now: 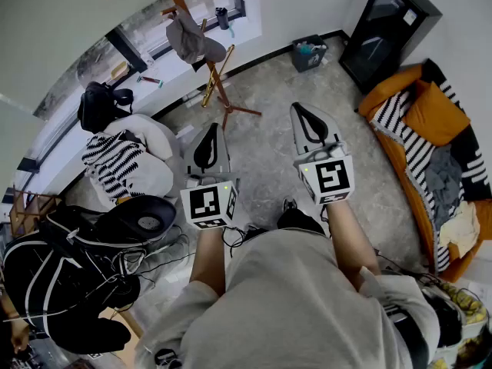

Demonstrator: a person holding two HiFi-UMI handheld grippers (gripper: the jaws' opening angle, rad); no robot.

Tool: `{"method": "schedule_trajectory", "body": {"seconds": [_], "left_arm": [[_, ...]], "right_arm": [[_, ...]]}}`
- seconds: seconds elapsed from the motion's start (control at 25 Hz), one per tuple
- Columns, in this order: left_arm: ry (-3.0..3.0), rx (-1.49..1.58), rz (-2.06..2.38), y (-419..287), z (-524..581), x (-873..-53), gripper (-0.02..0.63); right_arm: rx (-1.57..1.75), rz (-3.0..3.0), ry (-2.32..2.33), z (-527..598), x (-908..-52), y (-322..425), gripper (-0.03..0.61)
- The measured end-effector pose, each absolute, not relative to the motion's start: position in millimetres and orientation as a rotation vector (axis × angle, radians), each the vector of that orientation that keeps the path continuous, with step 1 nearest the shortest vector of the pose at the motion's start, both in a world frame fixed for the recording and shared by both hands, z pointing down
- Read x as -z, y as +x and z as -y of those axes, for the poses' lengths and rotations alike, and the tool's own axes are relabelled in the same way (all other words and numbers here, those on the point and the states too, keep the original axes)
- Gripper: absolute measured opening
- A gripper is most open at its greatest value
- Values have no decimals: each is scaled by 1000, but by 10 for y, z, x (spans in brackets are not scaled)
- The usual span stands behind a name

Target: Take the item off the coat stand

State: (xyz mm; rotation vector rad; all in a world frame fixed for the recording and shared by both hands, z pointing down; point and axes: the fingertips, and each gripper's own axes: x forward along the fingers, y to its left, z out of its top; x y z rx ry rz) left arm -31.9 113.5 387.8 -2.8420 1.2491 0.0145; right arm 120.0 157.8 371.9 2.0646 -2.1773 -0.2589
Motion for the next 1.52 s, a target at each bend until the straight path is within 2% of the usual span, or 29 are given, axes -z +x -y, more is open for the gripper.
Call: {"method": "schedule_trajectory", "body": {"seconds": [0.96, 1.52], "left_arm": [[-2942, 57, -1070, -677, -1294, -4161, 11], [-2884, 144, -1174, -394, -126, -4132, 11]], "right_arm": [[196, 2128, 2113, -1829, -3948, 619, 5], [163, 2270, 2053, -544, -3967, 977, 5]]}}
